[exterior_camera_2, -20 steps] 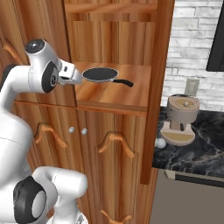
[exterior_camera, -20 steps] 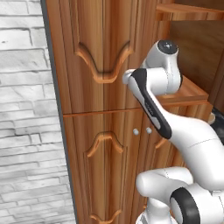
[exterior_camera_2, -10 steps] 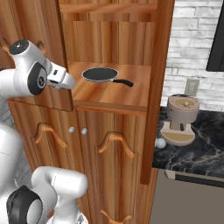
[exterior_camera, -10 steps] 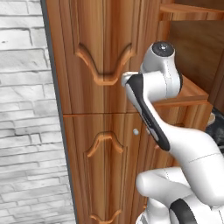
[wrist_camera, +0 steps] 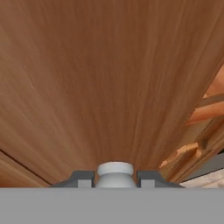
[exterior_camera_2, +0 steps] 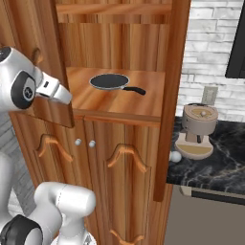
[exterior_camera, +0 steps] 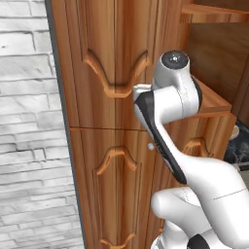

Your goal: Retrieve the pan from the cabinet, then place the raw meat into the pan to avoid contamination.

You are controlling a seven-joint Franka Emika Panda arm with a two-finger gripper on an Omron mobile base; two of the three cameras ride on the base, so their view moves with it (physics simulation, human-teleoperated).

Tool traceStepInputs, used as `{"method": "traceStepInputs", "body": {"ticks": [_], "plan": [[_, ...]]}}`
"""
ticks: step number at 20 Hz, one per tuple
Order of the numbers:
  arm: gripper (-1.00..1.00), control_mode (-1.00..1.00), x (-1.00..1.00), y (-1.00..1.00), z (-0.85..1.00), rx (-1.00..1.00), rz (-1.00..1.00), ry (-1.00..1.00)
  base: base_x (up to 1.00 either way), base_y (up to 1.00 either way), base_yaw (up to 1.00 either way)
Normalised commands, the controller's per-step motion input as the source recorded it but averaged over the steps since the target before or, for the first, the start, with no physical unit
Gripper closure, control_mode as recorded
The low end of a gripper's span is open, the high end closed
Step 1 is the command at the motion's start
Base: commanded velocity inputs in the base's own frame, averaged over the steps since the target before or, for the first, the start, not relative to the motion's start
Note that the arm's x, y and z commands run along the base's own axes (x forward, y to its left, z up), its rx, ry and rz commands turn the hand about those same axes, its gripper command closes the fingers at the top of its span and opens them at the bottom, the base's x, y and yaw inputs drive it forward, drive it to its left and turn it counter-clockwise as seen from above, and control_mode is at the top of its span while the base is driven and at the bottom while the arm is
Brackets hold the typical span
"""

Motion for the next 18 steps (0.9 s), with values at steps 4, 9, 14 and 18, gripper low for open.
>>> {"method": "traceStepInputs", "body": {"ticks": [4,9,14,18], "plan": [[1.0,-1.0,-0.67,0.33,-0.2,0.0,-0.07,0.0,0.0,0.0,0.0],[1.0,-1.0,-0.63,0.43,-0.11,-0.01,-0.06,0.09,0.0,0.0,0.0],[1.0,-1.0,-0.61,0.57,-0.16,-0.02,-0.08,0.11,0.0,0.0,0.0],[1.0,-1.0,-0.64,0.71,-0.21,-0.04,-0.09,0.09,0.0,0.0,0.0]]}}
